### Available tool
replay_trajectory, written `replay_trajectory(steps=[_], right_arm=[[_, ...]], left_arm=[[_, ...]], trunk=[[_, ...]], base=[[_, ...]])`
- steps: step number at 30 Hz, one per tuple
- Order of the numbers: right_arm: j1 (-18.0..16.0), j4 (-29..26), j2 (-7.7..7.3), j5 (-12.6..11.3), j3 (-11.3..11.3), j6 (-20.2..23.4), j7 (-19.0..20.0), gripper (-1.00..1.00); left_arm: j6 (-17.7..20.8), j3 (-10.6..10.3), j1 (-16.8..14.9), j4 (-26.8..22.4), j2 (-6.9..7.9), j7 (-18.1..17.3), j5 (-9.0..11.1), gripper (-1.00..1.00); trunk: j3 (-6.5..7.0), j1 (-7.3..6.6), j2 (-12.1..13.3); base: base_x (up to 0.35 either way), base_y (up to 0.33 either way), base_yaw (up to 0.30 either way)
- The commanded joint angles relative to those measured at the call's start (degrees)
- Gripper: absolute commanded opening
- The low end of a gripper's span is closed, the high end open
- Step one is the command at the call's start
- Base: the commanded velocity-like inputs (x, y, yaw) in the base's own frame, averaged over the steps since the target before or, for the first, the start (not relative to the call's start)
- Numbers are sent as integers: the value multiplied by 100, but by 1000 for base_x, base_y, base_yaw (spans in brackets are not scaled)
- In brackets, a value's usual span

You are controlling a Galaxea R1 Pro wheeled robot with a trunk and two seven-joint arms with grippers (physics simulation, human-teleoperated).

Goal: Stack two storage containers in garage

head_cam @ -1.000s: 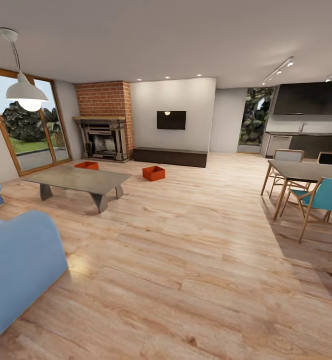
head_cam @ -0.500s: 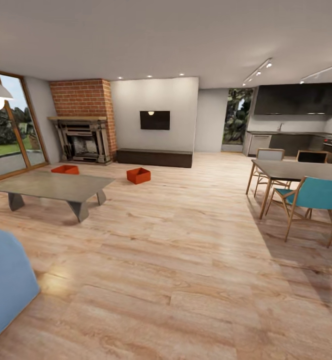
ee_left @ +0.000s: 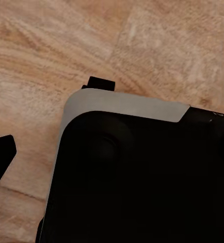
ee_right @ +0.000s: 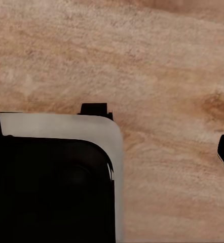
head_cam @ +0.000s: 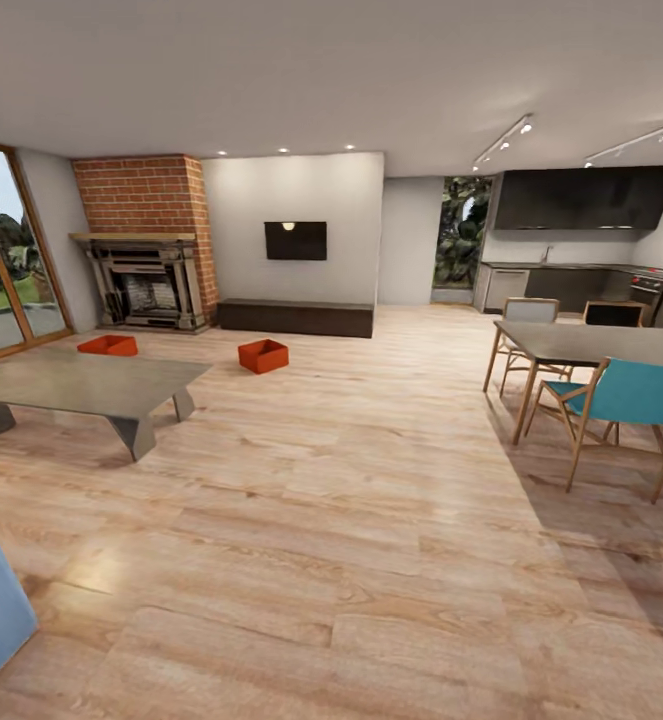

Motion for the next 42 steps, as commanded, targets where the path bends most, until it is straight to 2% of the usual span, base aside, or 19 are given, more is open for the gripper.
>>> replay_trajectory(steps=[1,14,23,28,42], right_arm=[[-7,17,0,-61,34,-31,38,100],[-7,17,5,-61,34,-24,38,100],[-7,17,63,-68,25,47,38,100],[-7,17,32,-70,30,19,38,100],[-7,17,36,-70,29,-13,38,100]], left_arm=[[-5,3,1,-7,-1,6,33,100],[38,5,2,-20,-1,-3,39,100],[143,-3,-12,-333,-20,0,-20,100],[192,-3,-20,-437,-17,-10,-29,100],[197,-12,-20,-382,17,-12,-42,100]], trunk=[[-5,3,-2],[-5,3,-2],[-5,3,-2],[-5,3,-2],[-5,3,-2]], base=[[324,0,-1],[324,0,0],[324,0,0],[324,0,0],[324,0,0]])
